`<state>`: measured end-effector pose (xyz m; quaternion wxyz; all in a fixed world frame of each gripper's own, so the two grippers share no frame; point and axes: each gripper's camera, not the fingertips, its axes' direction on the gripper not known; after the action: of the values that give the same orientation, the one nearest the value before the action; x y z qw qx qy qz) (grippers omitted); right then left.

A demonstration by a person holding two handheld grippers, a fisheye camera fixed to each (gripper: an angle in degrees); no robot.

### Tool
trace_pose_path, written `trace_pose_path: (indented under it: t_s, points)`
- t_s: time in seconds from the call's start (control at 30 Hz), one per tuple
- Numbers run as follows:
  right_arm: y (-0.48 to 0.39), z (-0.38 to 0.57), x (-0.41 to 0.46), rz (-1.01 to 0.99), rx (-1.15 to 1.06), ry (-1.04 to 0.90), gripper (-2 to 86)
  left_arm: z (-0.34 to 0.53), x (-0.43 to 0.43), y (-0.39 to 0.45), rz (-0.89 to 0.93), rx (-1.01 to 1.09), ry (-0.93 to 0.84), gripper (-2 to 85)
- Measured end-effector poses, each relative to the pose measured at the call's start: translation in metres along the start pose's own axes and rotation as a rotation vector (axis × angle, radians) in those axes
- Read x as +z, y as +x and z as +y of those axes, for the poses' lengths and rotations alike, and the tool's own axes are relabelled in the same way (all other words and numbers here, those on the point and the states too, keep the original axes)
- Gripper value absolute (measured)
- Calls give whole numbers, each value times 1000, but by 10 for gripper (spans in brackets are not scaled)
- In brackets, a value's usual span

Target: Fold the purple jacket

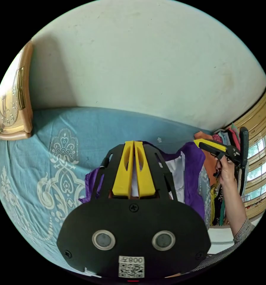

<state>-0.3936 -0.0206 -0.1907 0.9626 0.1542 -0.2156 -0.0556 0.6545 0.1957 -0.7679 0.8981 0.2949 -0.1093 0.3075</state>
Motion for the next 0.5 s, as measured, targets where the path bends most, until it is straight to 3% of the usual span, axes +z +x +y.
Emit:
trace_pose_path:
  t_s: [0.1, 0.23, 0.4, 0.5]
  points:
    - [4, -16, 35, -31, 13, -143, -4, 4, 17, -1, 70, 7, -42, 3]
    - [7, -4, 17, -81, 19, -13, -3, 42, -14, -11, 390, 63, 150, 6]
    - [29, 47, -24, -205, 50, 155, 2, 121, -35, -46, 377, -15, 142, 19]
    - [30, 99, -24, -278, 58, 117, 6, 181, -25, -56, 447, -109, 35, 24]
